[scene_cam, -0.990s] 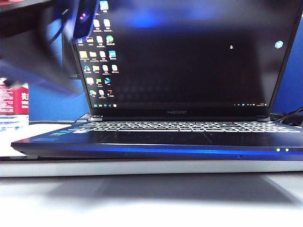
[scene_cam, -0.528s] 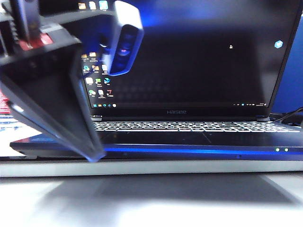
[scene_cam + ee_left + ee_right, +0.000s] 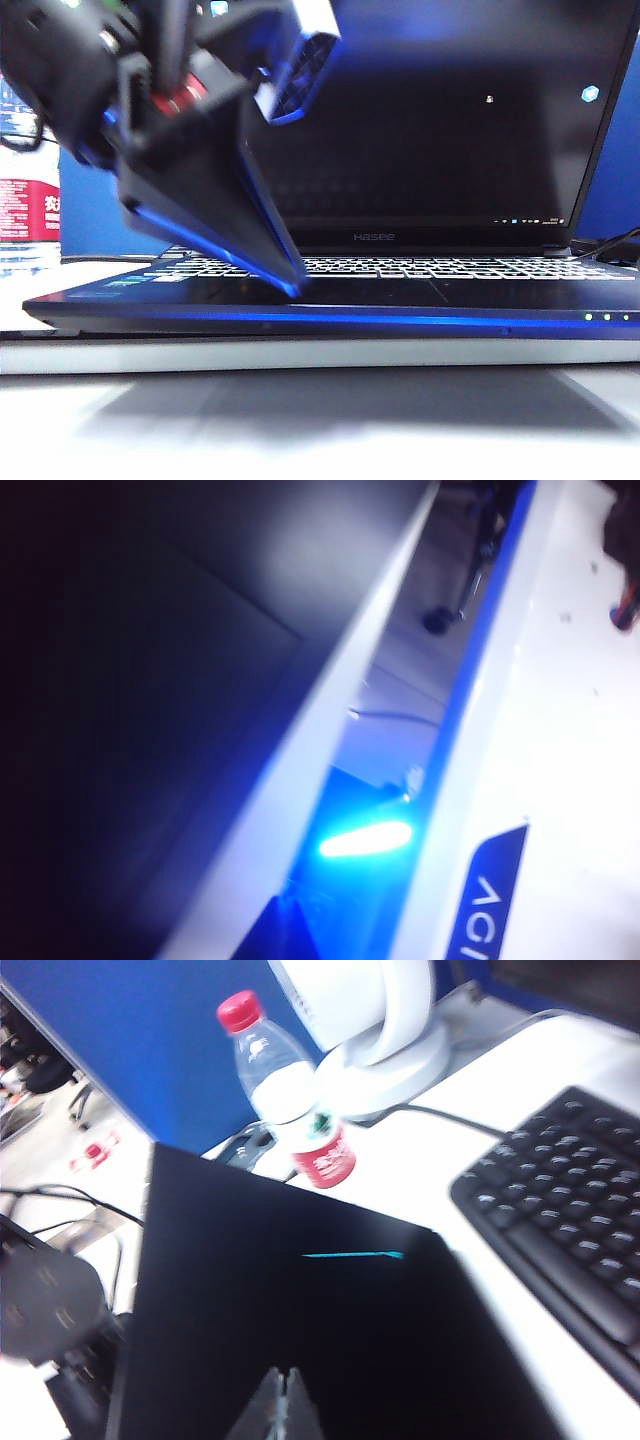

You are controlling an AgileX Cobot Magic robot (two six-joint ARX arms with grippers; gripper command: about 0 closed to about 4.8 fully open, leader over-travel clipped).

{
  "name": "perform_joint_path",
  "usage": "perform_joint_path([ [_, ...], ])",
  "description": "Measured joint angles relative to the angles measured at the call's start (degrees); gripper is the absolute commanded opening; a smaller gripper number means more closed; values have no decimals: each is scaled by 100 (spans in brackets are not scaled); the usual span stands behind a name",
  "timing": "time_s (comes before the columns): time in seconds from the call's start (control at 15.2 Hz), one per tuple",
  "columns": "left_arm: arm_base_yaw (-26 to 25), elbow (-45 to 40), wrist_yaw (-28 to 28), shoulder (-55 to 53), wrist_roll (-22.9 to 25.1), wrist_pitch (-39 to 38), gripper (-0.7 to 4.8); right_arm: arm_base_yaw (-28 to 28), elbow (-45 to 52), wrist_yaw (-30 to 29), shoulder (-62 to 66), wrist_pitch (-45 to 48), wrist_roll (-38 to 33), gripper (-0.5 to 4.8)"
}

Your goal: Close the lid of the black laptop.

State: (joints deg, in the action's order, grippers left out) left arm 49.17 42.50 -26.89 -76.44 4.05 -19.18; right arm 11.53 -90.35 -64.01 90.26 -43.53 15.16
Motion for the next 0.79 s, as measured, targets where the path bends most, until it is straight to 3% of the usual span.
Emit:
perform_joint_path([
  [0.79, 267, 0, 361, -461, -109, 975, -2, 310, 7, 490, 109, -439, -122, -6],
])
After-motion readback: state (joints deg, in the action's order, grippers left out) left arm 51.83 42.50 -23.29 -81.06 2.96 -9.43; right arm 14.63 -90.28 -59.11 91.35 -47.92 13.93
